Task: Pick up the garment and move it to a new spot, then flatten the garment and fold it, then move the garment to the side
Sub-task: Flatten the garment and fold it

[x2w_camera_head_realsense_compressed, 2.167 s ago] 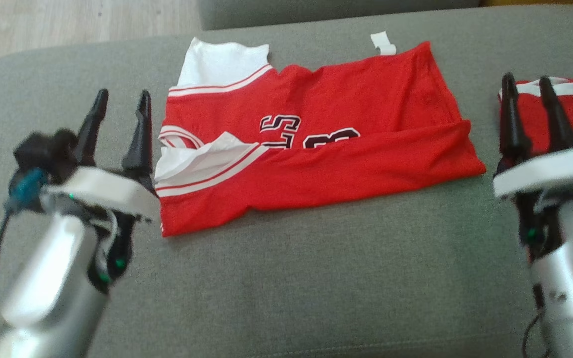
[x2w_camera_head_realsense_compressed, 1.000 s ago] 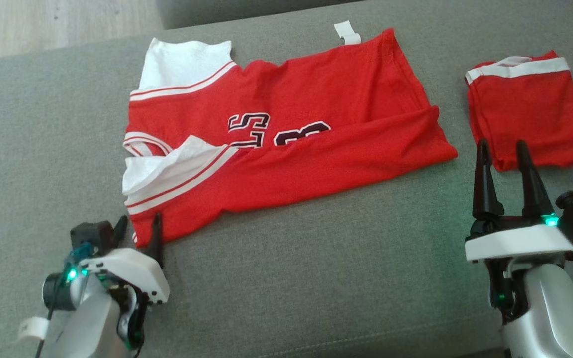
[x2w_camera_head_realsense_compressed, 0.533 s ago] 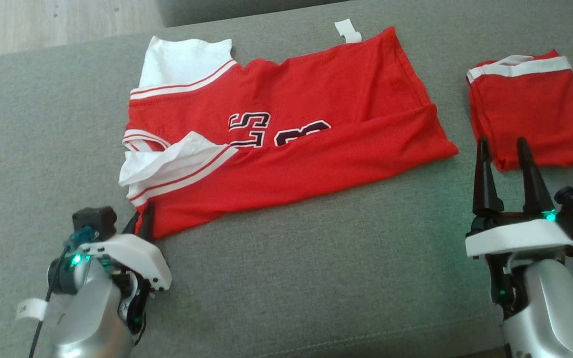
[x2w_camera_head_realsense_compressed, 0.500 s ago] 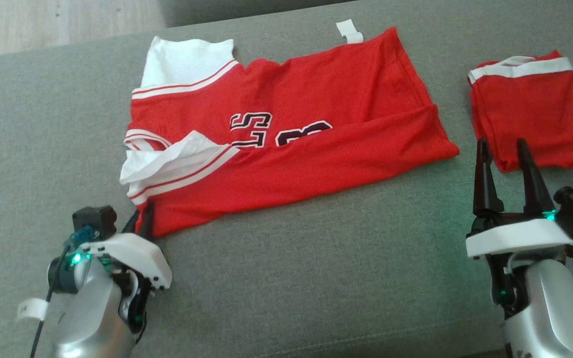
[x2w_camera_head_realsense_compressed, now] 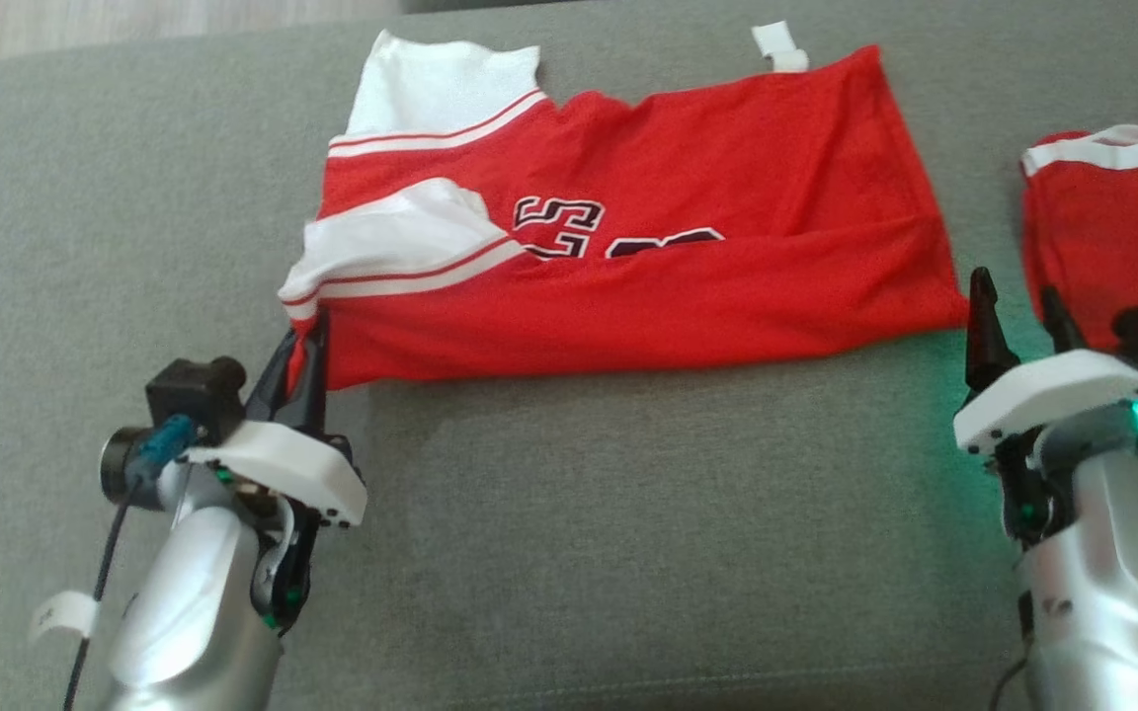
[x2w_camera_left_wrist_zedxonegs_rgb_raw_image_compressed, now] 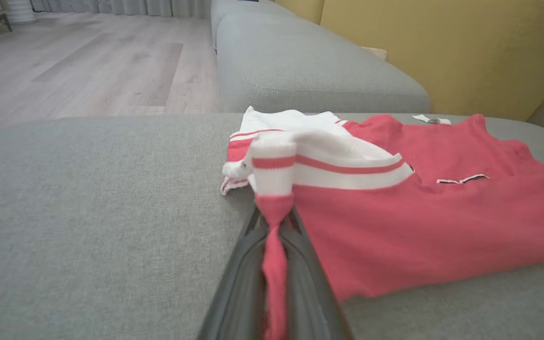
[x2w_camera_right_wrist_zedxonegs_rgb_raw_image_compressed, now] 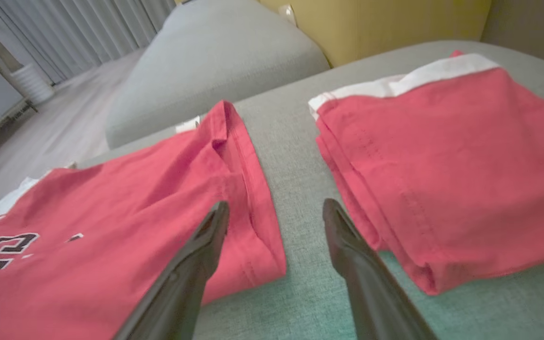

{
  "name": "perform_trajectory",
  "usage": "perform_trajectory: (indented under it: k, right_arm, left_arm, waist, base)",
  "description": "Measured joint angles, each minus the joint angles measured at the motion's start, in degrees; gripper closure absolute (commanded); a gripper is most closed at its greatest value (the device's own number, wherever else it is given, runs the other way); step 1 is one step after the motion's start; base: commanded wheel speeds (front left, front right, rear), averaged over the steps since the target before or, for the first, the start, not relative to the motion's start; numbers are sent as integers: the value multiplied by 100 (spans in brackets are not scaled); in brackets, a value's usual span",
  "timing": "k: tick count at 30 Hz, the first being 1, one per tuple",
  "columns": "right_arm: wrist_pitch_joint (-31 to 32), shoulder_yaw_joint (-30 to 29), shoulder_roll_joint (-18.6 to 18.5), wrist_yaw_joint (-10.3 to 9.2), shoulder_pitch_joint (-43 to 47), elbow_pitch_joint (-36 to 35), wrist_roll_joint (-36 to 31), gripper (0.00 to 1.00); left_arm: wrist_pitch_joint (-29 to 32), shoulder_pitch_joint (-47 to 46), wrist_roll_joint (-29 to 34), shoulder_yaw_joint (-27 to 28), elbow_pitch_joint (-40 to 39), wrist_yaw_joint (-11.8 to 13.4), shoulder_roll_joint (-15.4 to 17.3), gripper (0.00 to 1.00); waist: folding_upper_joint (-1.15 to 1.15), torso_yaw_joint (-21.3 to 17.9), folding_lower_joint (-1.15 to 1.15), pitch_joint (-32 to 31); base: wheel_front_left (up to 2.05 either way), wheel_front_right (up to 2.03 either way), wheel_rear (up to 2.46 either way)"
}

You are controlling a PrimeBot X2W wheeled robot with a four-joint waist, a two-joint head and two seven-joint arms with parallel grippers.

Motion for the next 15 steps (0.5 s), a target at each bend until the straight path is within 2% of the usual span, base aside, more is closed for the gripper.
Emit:
perform_trajectory:
  k: [6,14,15]
  right_arm:
    - [285,-319,-1,0,-537,958,-160,0]
    - [341,-196,-18,0,-966,1766,134,0]
    - [328,-129,-31,0,-1017,1833,178,4]
  left_arm:
    - [0,-2,59,-97,-136,-54,-46,100]
    - [0,-2,133,-130,-134,-82,-60,100]
    - [0,-2,134,-131,-126,-98,-59,100]
  waist:
    - [0,202,0,136]
    - [0,254,0,192]
    - [0,246,0,192]
  base:
    - [0,0,0]
    - [0,0,0]
    - [0,0,0]
